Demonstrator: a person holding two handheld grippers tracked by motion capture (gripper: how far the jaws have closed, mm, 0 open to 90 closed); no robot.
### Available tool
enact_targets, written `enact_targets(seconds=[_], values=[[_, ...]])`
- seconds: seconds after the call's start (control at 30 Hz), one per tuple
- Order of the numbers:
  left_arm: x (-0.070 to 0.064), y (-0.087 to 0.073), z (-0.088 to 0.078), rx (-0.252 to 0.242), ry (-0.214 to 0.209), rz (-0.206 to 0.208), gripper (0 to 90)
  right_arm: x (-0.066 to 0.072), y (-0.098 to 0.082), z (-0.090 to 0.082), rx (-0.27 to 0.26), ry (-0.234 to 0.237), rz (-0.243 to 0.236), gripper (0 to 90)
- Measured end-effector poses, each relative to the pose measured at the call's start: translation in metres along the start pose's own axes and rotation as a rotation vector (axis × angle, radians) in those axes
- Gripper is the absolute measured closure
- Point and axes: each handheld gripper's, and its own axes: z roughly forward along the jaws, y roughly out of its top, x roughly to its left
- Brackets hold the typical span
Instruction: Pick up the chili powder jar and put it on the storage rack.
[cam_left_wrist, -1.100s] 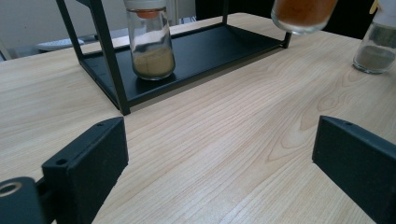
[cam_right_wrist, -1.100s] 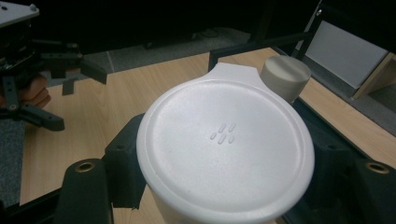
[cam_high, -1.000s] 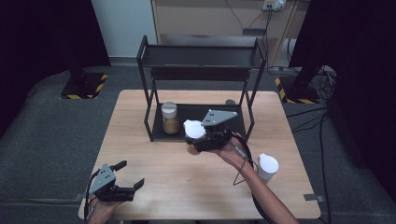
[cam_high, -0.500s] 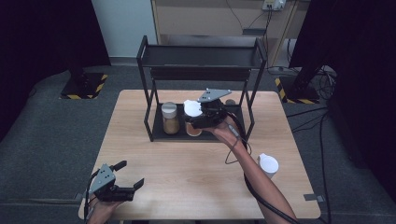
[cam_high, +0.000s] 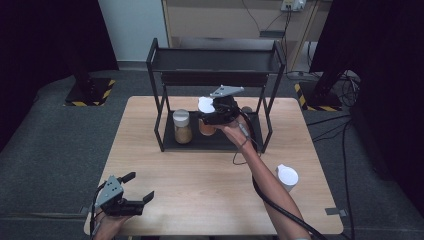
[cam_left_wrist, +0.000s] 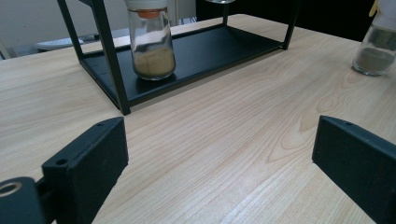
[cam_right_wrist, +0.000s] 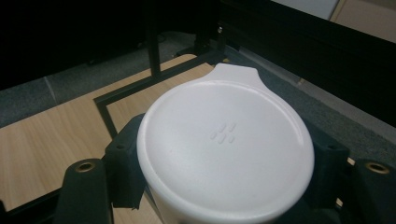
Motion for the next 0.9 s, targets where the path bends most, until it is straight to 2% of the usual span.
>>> enact_targets(seconds=[0.07, 0.27, 0.5, 0.63, 0.9], values=[[0.000, 0.000, 0.000, 0.001, 0.000, 0.000, 2.9, -0.002, -0.003, 0.009, 0.001, -0.025, 0.024, 31.0], [0.000, 0.000, 0.000, 0.000, 0.000, 0.000, 2.9, -0.002, -0.013, 0.026, 0.022, -0.064, 0.051, 31.0], [0.001, 0.000, 0.000, -0.001, -0.001, 0.001, 2.9, -0.004, -0.026, 0.038, 0.028, -0.081, 0.085, 31.0], [0.001, -0.001, 0.001, -0.001, -0.001, 0.000, 2.9, -0.005, -0.035, 0.049, 0.034, -0.094, 0.077, 31.0], [0.001, -0.001, 0.000, -0.001, -0.001, 0.000, 3.0, -0.003, -0.046, 0.063, 0.055, -0.102, 0.097, 31.0]])
